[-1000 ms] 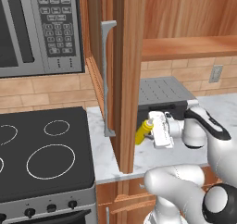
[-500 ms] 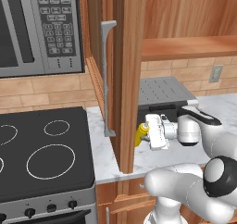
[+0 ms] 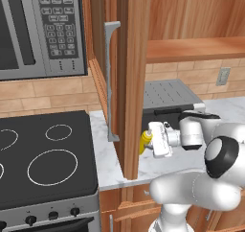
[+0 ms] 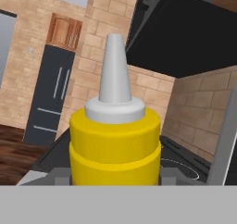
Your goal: Take 2 condiments from the cabinet and move them on the counter near the stove.Make sure the condiments are lined up with each other, next to each other.
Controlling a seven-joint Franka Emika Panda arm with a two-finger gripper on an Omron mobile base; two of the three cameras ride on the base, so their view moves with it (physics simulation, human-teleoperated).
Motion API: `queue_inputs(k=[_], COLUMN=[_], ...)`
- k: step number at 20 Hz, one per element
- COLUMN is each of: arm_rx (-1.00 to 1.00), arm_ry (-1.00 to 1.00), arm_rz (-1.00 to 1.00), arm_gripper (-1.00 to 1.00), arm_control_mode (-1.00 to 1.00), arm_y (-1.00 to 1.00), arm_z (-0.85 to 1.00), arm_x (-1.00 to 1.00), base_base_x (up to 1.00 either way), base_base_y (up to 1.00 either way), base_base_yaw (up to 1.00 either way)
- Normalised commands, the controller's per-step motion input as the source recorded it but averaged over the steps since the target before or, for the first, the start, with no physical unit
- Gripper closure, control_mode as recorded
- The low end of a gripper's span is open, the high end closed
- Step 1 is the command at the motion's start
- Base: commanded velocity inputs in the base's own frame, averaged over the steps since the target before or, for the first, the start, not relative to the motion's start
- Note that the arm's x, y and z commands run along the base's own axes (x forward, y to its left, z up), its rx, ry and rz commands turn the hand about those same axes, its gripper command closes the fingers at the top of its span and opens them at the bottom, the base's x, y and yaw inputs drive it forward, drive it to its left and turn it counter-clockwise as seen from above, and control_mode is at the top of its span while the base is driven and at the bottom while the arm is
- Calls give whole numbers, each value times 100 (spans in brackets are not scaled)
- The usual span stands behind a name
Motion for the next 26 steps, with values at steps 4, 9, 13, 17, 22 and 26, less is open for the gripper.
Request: queue_inputs(k=[4, 9, 13, 17, 22, 26], arm_rx=[0, 0, -1, -3, -2, -1], arm_ry=[3, 1, 0, 2, 4, 11], arm_rz=[0, 0, 0, 0, 0, 0], arm_gripper=[100, 100, 100, 100, 100, 100], arm_control_mode=[-100, -100, -100, -100, -100, -100], arm_y=[0, 0, 4, 0, 2, 13], arm_z=[-18, -6, 0, 0, 0, 0], arm_x=[0, 0, 0, -4, -8, -3], base_base_x=[0, 0, 0, 0, 0, 0], base_base_y=[0, 0, 0, 0, 0, 0], base_base_yaw=[0, 0, 0, 0, 0, 0])
